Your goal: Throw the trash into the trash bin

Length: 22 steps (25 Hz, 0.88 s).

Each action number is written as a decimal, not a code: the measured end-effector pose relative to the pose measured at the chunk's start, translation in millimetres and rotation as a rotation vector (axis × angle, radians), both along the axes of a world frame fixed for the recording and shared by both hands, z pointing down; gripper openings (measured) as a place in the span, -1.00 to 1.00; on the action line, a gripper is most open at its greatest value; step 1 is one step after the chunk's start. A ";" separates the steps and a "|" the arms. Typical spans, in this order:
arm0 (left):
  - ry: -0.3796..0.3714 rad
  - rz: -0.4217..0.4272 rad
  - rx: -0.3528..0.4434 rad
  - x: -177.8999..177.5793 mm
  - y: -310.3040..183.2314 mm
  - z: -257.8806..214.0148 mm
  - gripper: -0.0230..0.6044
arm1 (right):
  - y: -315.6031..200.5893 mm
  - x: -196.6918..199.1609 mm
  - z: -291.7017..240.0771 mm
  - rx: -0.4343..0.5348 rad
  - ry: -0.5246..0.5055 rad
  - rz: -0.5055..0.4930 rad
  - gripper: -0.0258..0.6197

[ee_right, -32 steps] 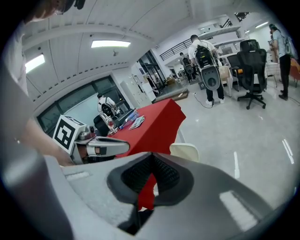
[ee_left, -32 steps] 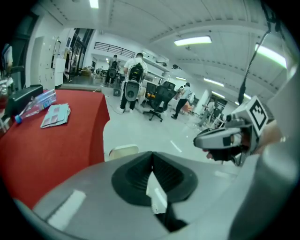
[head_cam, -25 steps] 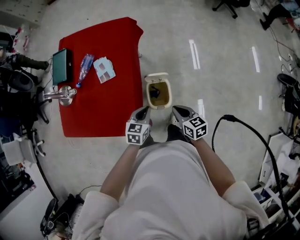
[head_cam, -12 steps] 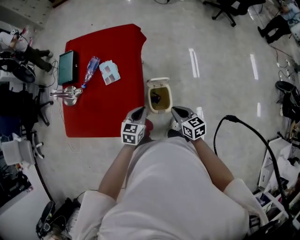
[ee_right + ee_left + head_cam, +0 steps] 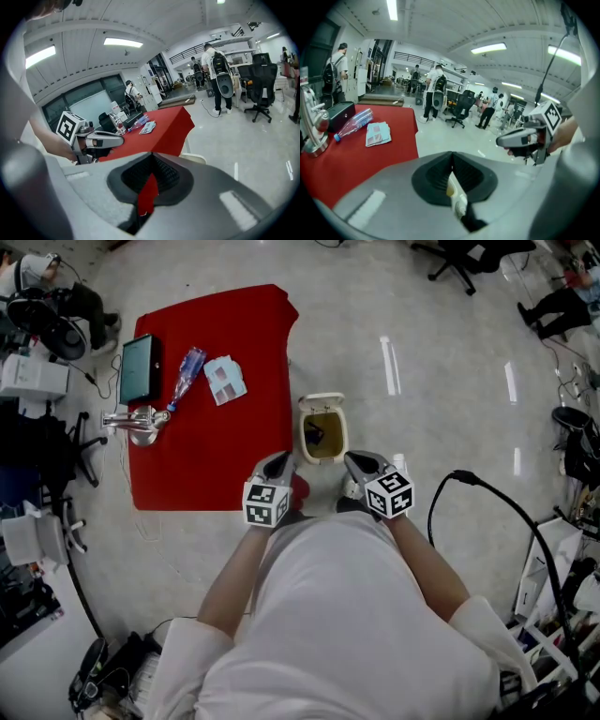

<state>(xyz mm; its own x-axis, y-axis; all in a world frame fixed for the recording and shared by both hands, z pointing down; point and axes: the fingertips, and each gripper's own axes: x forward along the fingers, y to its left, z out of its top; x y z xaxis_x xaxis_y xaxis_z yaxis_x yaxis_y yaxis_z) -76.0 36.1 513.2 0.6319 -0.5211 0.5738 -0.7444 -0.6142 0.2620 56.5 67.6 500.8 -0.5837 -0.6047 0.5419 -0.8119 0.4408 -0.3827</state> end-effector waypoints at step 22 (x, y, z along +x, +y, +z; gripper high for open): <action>-0.180 -0.109 0.081 -132.1 -135.7 31.8 -0.63 | -25.3 -45.8 -1.7 -0.028 0.049 0.078 -0.92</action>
